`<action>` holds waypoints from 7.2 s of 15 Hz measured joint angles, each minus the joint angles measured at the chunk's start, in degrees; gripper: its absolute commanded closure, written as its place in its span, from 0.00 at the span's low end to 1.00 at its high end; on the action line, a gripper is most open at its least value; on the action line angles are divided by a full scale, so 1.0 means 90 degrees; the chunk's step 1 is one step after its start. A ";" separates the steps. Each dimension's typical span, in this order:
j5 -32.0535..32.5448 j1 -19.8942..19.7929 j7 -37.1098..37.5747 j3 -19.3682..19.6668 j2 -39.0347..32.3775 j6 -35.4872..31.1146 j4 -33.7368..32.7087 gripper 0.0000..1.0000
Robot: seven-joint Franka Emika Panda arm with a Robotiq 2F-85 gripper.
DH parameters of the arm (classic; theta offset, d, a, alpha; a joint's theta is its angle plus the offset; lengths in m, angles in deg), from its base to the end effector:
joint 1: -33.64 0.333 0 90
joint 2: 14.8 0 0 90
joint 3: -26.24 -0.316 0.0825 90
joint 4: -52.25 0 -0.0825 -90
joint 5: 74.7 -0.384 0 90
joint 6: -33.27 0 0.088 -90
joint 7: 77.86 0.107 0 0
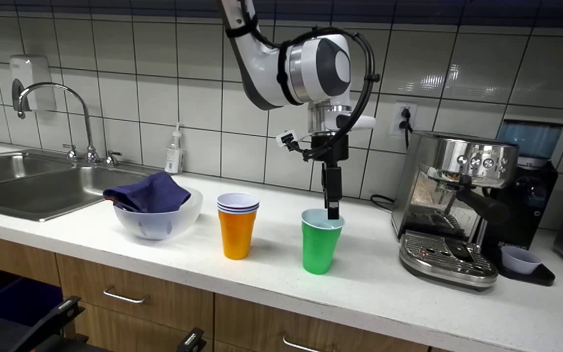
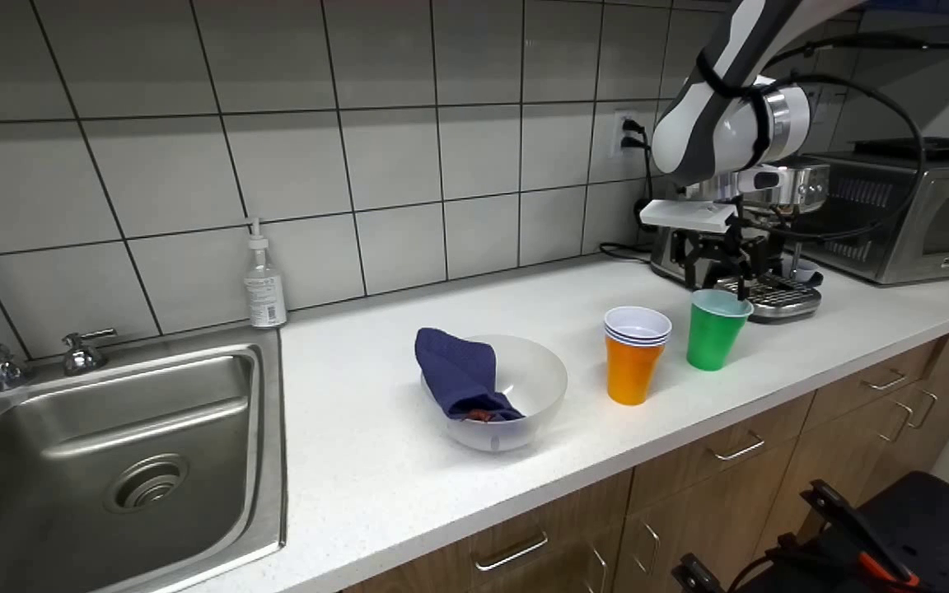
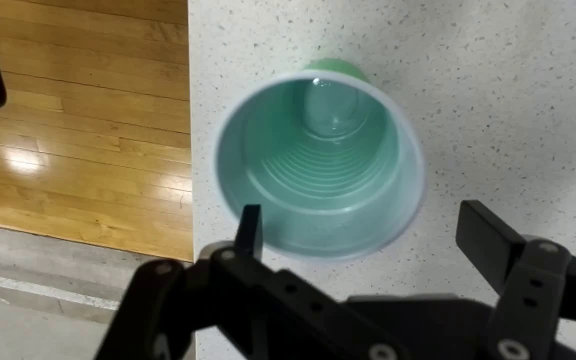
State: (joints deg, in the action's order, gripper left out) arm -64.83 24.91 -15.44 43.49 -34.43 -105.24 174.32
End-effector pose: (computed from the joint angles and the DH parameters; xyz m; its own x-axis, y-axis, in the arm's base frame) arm 0.5124 -0.2494 0.2497 0.1828 -0.9710 0.1542 -0.9758 -0.1600 0.1492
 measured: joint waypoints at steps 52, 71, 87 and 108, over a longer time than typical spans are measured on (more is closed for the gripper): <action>-0.0411 0.0150 -0.0054 0.0013 -0.0103 -0.0011 -0.0203 0.99; -0.0269 0.0561 -0.0337 -0.0291 0.0771 -0.0011 -0.0250 0.99; -0.0036 0.0691 -0.0336 -0.0632 0.1428 0.0229 -0.0131 0.99; -0.0078 0.0730 -0.0338 -0.1348 0.2053 0.0572 0.0357 0.99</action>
State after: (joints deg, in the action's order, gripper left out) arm -65.53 31.48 -18.49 31.36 -15.95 -100.10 177.53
